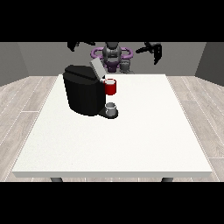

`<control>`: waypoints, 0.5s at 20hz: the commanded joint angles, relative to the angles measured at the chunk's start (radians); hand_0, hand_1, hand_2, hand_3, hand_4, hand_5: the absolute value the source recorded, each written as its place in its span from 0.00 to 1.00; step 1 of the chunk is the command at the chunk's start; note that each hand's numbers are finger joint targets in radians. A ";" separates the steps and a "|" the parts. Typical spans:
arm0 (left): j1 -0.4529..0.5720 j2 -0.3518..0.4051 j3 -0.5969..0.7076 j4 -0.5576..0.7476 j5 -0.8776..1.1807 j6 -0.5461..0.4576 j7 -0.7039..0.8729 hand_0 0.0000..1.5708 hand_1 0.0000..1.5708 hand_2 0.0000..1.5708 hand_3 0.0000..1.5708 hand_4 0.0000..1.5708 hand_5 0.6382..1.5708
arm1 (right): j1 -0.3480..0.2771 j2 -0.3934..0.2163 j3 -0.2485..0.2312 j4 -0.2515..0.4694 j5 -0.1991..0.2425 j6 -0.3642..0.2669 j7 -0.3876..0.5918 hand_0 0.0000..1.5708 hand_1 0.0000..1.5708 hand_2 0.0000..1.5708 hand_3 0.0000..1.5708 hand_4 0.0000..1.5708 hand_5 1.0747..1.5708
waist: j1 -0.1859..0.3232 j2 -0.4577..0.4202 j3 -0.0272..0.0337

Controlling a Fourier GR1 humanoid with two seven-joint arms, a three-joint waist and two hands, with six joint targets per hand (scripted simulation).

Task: Insert the coffee pod into the coffee machine and close the lid

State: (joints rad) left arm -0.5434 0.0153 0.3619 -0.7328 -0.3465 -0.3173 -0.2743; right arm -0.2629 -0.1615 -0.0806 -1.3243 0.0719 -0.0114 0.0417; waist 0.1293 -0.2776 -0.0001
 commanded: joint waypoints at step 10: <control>0.147 -0.015 -0.153 -0.242 0.123 0.053 0.031 0.00 0.00 0.00 0.00 0.24 1.00 | -0.212 -0.001 -0.101 0.122 -0.133 0.018 0.148 0.00 0.00 0.00 0.00 0.06 1.00 | 0.049 0.107 0.0001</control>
State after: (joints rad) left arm -0.4572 0.0027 0.2506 -0.9189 -0.2498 -0.3076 -0.2410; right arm -0.4334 -0.1887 -0.1835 -1.2158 -0.0249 0.0016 0.1214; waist 0.1976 -0.1780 0.0002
